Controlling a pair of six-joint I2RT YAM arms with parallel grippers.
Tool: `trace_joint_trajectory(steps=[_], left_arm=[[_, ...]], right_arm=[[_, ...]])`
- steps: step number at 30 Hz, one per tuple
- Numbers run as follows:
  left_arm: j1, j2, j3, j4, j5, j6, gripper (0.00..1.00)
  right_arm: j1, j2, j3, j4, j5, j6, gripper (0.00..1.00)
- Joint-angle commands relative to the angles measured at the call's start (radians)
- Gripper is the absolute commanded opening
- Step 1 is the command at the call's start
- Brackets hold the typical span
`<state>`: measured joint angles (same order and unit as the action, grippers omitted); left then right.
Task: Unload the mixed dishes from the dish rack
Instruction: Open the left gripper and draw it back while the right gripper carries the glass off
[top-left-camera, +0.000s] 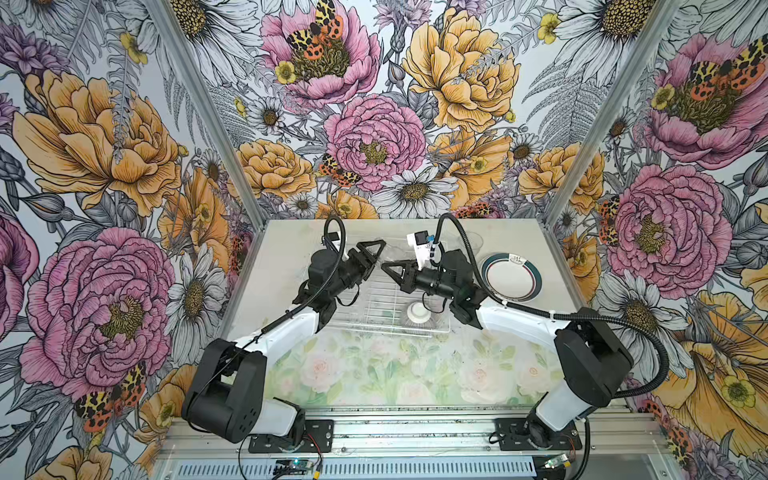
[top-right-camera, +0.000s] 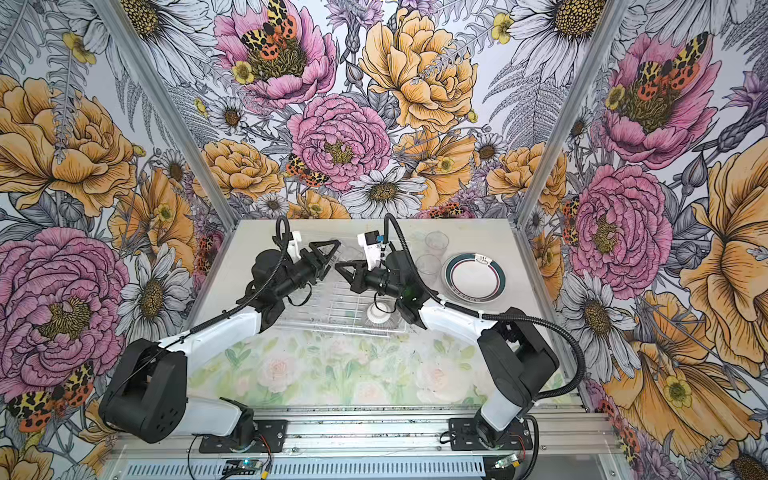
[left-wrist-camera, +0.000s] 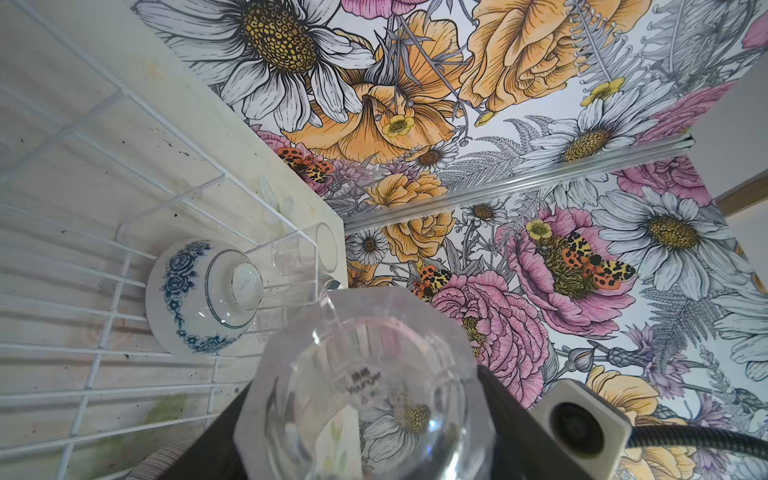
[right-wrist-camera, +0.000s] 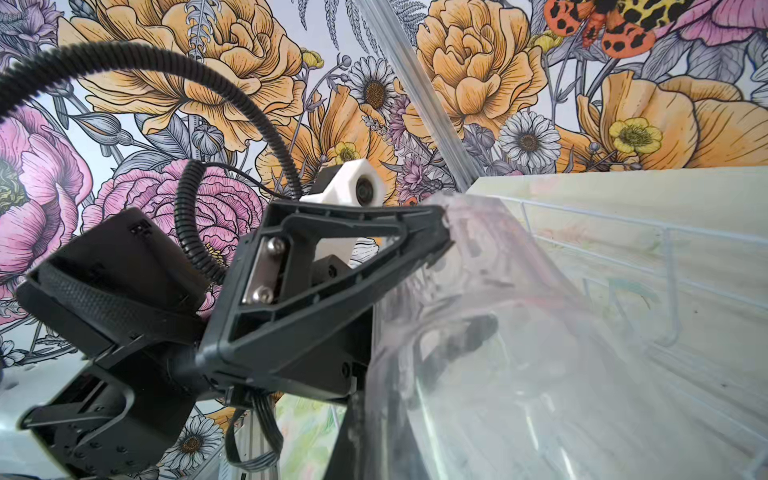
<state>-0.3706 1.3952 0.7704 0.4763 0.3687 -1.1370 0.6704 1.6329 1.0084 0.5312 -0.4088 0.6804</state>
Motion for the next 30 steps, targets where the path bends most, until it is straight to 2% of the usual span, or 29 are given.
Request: trace_joint_trajectory(steps=[1, 10, 14, 20, 23, 30], left_arm=[[0.004, -0.049, -0.029, 0.0, 0.016, 0.105, 0.99], [-0.005, -0.126, -0.043, -0.137, -0.064, 0.229, 0.99], [-0.022, -0.159, -0.066, -0.186, -0.099, 0.29, 0.99], [-0.119, -0.238, -0.089, -0.33, -0.296, 0.477, 0.99], [-0.157, -0.267, -0.101, -0.361, -0.365, 0.52, 0.99], [-0.171, -0.245, -0.12, -0.346, -0.366, 0.511, 0.99]], right_arm=[[-0.026, -0.006, 0.019, -0.08, 0.162, -0.023, 0.0], [-0.038, -0.102, -0.029, -0.193, 0.265, -0.079, 0.0], [-0.061, -0.209, -0.035, -0.38, 0.389, -0.165, 0.0], [-0.136, -0.352, -0.048, -0.661, 0.552, -0.214, 0.0], [-0.186, -0.394, -0.052, -0.79, 0.578, -0.211, 0.0], [-0.268, -0.385, -0.018, -1.06, 0.548, -0.203, 0.0]])
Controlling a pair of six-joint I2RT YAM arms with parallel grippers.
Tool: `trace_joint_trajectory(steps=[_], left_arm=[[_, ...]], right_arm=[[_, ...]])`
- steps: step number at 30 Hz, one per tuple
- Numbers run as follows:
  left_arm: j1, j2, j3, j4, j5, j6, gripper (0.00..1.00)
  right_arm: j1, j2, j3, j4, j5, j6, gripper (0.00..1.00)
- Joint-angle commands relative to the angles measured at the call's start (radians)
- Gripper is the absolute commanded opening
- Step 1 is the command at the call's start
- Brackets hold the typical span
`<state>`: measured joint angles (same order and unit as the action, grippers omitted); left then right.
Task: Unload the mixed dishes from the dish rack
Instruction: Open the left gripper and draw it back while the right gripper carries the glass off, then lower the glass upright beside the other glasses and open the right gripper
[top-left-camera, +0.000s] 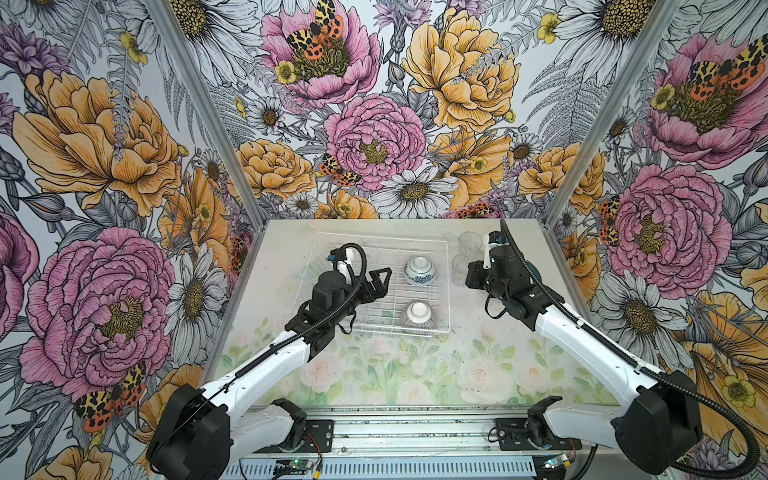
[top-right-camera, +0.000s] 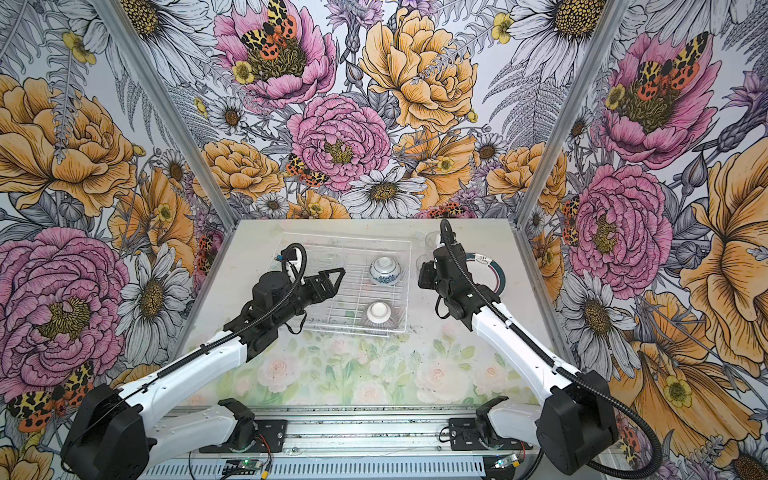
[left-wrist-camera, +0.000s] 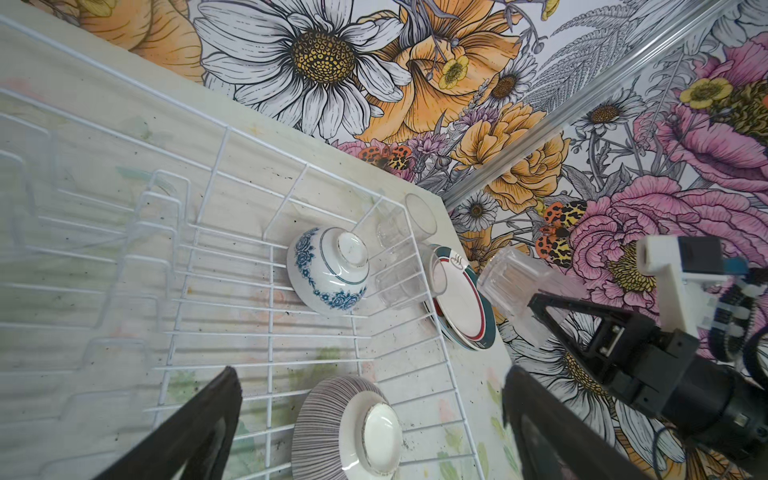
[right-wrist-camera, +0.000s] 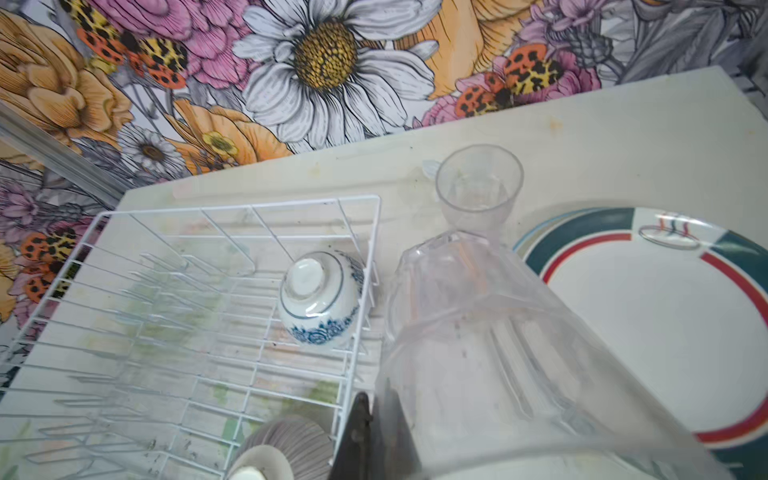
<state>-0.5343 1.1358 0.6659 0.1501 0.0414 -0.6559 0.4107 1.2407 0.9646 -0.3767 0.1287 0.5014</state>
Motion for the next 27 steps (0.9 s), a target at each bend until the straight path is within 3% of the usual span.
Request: trace_joint_trajectory(steps=[1, 13, 21, 27], left_arm=[[-0.01, 0.022, -0.017, -0.018, -0.035, 0.029, 0.99], [-0.016, 0.061, -0.008, -0.013, 0.0, 0.013, 0.99], [-0.013, 0.05, -0.019, -0.018, -0.016, 0.019, 0.99], [-0.012, 0.054, -0.017, -0.018, -0.007, 0.019, 0.99]], right_arm=[[-0.014, 0.02, 0.031, -0.171, 0.0, -0.027, 0.0], [-0.026, 0.26, 0.122, -0.235, -0.243, -0.072, 0.0], [-0.027, 0.357, 0.202, -0.283, -0.23, -0.092, 0.0], [-0.027, 0.404, 0.254, -0.315, -0.228, -0.105, 0.37]])
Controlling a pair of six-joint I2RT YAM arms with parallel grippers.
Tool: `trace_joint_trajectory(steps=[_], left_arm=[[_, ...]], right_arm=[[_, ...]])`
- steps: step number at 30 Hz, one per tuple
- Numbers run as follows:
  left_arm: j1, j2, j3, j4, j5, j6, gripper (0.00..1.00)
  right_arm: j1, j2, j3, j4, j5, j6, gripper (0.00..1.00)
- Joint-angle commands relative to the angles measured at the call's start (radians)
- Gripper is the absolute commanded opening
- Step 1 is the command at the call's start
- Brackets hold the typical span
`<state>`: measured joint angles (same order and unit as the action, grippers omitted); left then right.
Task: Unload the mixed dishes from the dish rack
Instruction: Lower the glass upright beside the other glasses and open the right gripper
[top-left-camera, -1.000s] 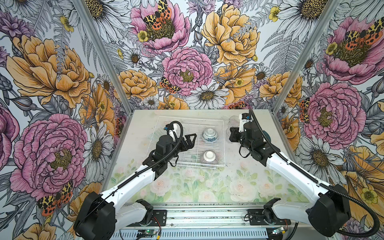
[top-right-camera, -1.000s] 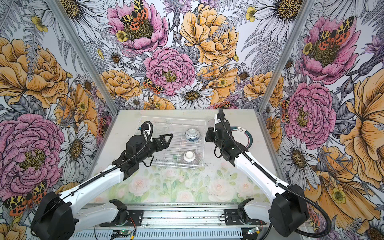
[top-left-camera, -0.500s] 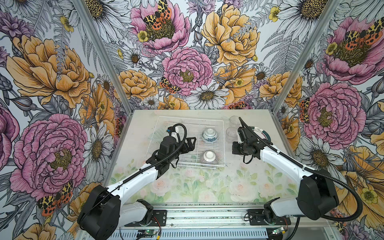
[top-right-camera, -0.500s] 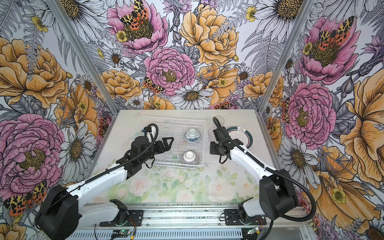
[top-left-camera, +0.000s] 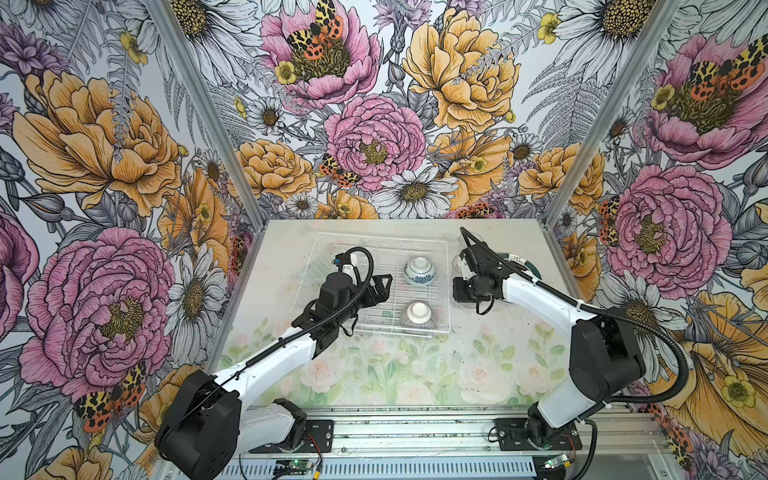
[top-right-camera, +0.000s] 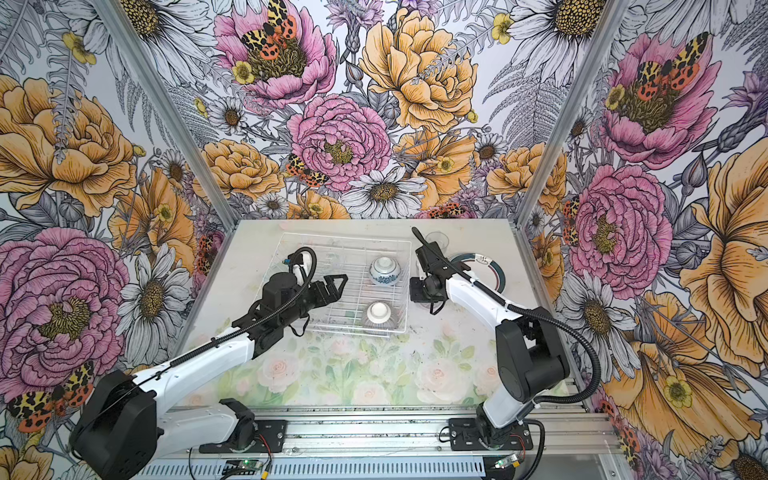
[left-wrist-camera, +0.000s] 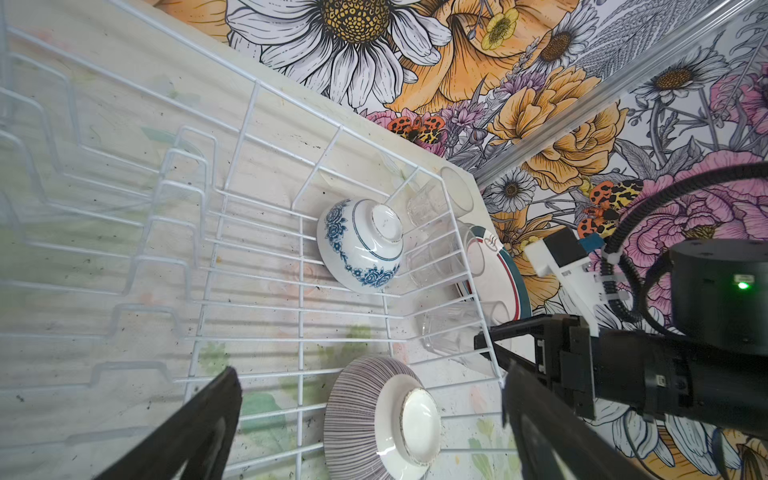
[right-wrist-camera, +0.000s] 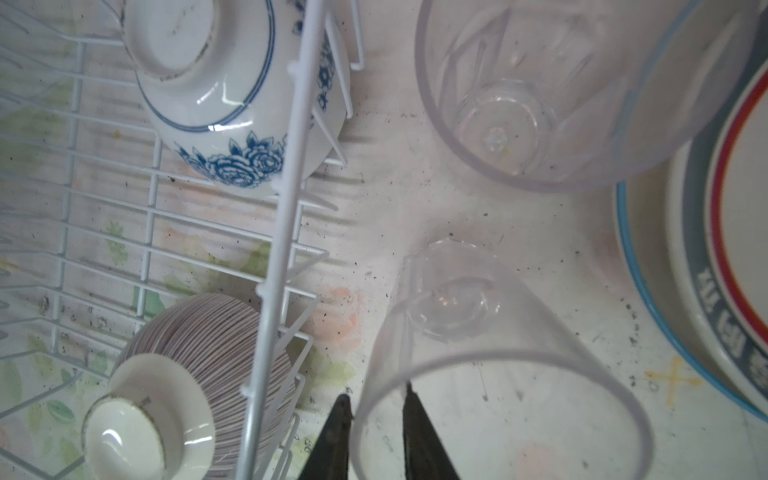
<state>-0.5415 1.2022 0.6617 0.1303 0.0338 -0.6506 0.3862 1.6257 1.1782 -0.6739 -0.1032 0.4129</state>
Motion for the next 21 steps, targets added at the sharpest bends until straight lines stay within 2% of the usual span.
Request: trace_joint_trajectory(steps=[1, 5, 10, 13, 17, 21], left_arm=[[-0.005, -0.011, -0.013, 0.002, 0.001, 0.014, 0.99], [-0.001, -0.01, -0.013, 0.0, 0.009, 0.012, 0.99], [-0.001, -0.025, -0.011, -0.003, 0.013, 0.023, 0.99], [-0.003, -0.018, -0.008, 0.01, 0.037, 0.049, 0.99], [-0.028, 0.011, 0.001, 0.036, 0.061, 0.05, 0.99], [-0.058, 0.057, 0.035, 0.04, 0.108, 0.061, 0.99]], right_arm=[[-0.002, 0.026, 0.045, -0.02, 0.005, -0.018, 0.41], [-0.002, 0.03, 0.068, -0.03, 0.006, -0.023, 0.44], [-0.006, -0.041, 0.088, -0.024, -0.024, -0.013, 0.6], [-0.007, -0.102, 0.092, -0.015, 0.009, -0.013, 0.71], [-0.006, -0.214, -0.018, 0.098, 0.048, -0.001, 0.85], [-0.005, -0.328, -0.163, 0.259, -0.025, 0.047, 0.93]])
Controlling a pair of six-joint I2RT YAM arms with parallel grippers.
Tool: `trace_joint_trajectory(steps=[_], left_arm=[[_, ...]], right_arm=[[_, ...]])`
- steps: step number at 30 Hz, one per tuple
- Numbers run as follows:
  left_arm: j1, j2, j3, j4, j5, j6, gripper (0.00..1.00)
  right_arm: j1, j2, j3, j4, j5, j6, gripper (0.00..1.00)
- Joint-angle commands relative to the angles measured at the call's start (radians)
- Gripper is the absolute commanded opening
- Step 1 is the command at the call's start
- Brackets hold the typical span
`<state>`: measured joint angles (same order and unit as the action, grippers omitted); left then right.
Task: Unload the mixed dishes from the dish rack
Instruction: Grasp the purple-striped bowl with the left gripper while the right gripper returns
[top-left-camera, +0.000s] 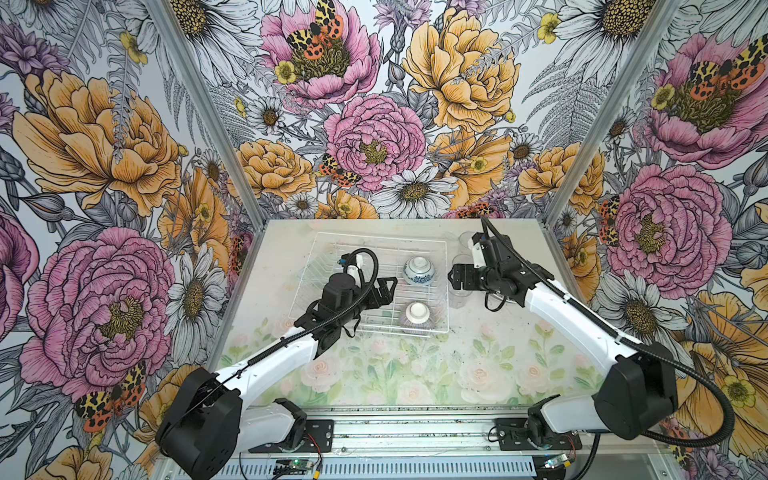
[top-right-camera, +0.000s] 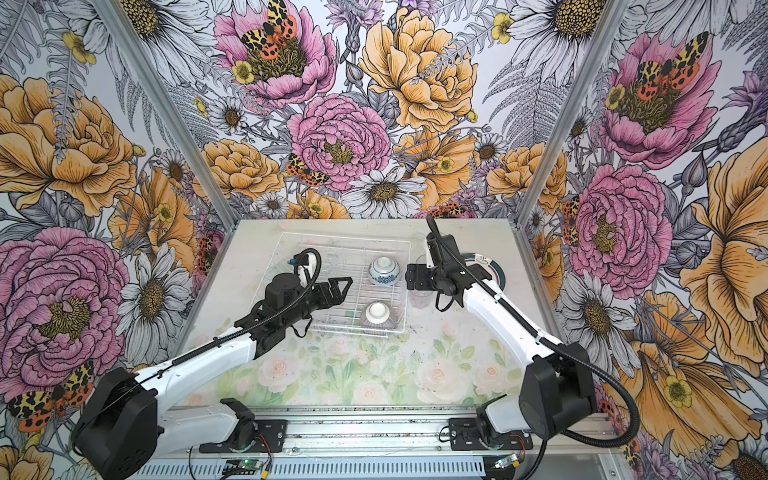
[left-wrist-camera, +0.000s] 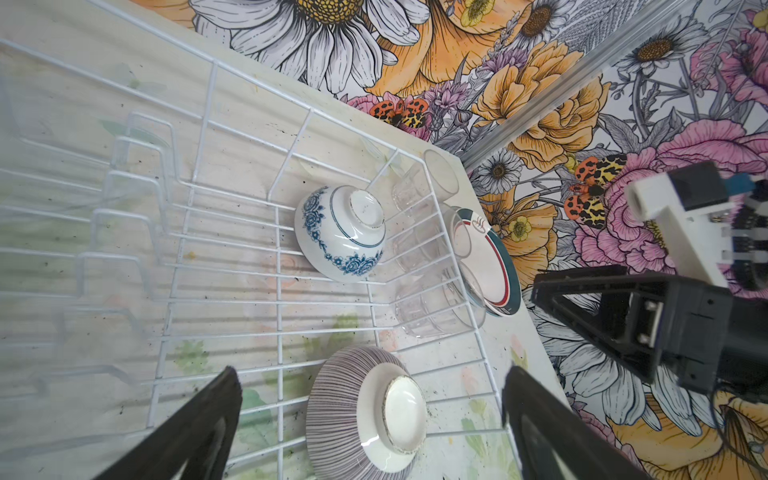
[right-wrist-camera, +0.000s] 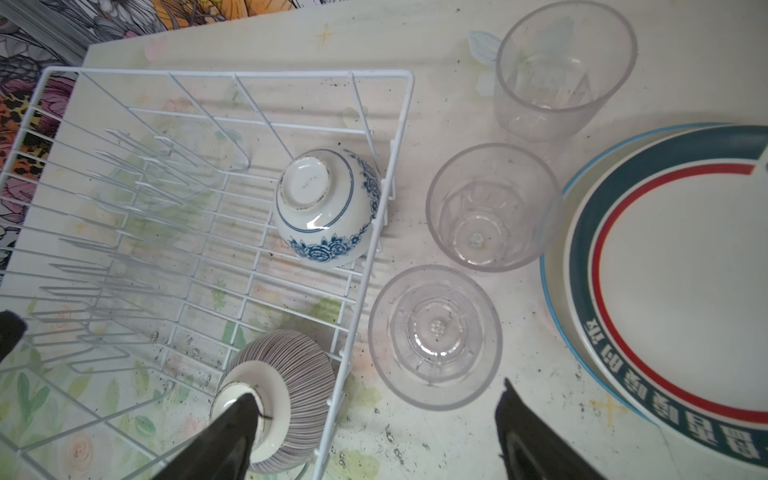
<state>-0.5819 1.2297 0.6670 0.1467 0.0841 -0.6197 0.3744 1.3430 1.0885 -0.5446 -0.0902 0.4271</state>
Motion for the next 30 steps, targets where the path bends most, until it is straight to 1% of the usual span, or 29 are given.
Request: trace_joint_trajectory(steps=[1, 4, 6, 9, 13, 20, 22, 30], left_arm=[[-0.024, 0.045, 0.04, 0.022, 0.074, 0.027, 0.99], [-0.026, 0.104, 0.07, 0.022, 0.146, 0.015, 0.99], [-0.027, 0.147, 0.087, 0.023, 0.186, 0.003, 0.99], [-0.032, 0.195, 0.099, 0.042, 0.23, -0.017, 0.99], [-0.04, 0.235, 0.123, 0.038, 0.273, -0.029, 0.99], [-0.056, 0.294, 0.186, -0.083, 0.253, 0.002, 0.99], [-0.055, 0.308, 0.2, -0.11, 0.246, 0.004, 0.99], [-0.058, 0.265, 0.154, -0.134, 0.187, -0.015, 0.99]], right_arm=[[0.007, -0.072, -0.114, 0.187, -0.073, 0.054, 0.96], [0.009, -0.114, -0.198, 0.315, -0.175, 0.109, 0.99], [0.014, -0.109, -0.22, 0.351, -0.215, 0.129, 0.99], [0.045, -0.083, -0.234, 0.372, -0.22, 0.135, 0.99], [0.083, -0.039, -0.232, 0.384, -0.188, 0.132, 0.98], [0.104, 0.01, -0.205, 0.388, -0.173, 0.132, 0.97], [0.104, 0.012, -0.207, 0.388, -0.152, 0.14, 0.97], [0.102, 0.026, -0.208, 0.393, -0.111, 0.139, 0.93]])
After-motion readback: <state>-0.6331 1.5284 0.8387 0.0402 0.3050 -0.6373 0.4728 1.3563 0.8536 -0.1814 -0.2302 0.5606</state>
